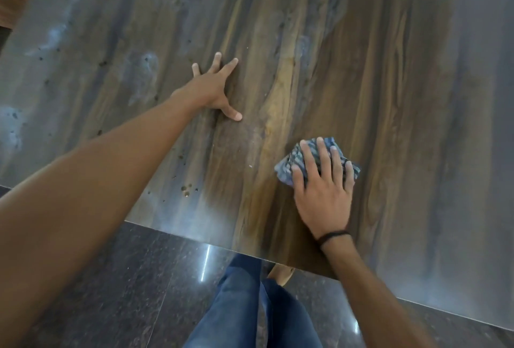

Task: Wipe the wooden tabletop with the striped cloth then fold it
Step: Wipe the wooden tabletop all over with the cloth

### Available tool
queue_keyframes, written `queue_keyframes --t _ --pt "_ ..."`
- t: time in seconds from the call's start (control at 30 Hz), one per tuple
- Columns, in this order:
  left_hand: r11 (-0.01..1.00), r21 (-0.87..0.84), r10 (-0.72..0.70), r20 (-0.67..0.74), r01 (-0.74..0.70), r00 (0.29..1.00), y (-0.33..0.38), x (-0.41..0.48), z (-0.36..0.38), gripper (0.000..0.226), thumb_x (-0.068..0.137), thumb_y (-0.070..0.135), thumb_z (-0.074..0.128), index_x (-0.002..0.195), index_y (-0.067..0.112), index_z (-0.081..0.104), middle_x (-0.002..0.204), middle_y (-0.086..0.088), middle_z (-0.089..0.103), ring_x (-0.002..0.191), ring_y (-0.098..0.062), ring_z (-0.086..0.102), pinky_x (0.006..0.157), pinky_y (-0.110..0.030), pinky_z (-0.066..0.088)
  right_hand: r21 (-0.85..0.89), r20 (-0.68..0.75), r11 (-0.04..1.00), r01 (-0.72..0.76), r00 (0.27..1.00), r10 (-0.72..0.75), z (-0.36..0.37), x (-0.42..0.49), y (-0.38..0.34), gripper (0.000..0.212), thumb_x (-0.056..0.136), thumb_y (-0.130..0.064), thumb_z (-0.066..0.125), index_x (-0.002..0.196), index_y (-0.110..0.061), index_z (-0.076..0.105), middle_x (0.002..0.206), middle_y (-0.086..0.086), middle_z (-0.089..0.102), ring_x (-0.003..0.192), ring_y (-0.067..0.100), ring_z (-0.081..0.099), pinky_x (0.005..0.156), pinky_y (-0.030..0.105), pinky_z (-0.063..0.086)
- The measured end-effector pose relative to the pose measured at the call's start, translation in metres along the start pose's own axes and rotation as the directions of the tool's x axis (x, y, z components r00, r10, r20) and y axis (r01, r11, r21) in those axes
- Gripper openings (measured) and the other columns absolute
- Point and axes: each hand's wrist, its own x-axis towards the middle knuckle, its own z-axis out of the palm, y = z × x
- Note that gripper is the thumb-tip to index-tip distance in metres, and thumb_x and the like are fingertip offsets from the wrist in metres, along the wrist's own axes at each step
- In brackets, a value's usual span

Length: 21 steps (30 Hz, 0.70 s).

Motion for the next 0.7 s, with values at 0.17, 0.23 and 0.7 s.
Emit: queue_keyframes --t 0.17,0.23,0.7 --pt "1.000 -0.013 0.022 0.013 -0.022 1.000 0.000 0.005 0.001 0.148 0.051 0.049 0.094 0.154 0.045 -0.013 0.161 0.008 -0.030 0.144 -0.053 -0.020 0.110 -0.076 0.012 0.036 0.181 0.856 0.516 0.839 -0.513 0.008 -0.021 -0.018 0.054 0.107 -0.053 0.027 0.158 -0.039 0.024 0.167 -0.006 0.019 0.154 0.022 0.019 0.124 0.051 0.016" --pt "0.999 -0.034 0.015 0.006 -0.015 1.000 -0.003 0.005 0.001 0.148 0.051 0.047 0.094 0.153 0.047 -0.013 0.160 0.011 -0.031 0.144 -0.051 -0.021 0.109 -0.077 0.014 -0.025 0.062 0.974 0.227 0.972 -0.225 0.004 0.019 -0.004 0.054 0.106 -0.052 0.029 0.158 -0.038 0.027 0.167 -0.004 0.023 0.154 0.023 0.020 0.124 0.052 0.014" --pt "0.999 0.028 0.033 -0.024 -0.032 0.999 -0.007 0.030 -0.006 0.156 0.040 0.058 0.094 0.147 0.053 -0.019 0.161 0.003 -0.031 0.144 -0.057 -0.012 0.113 -0.072 0.016 -0.026 0.106 0.844 0.536 0.841 -0.531 0.006 0.060 -0.016 0.055 0.104 -0.052 0.034 0.156 -0.037 0.032 0.164 -0.004 0.030 0.151 0.024 0.027 0.123 0.050 0.018"
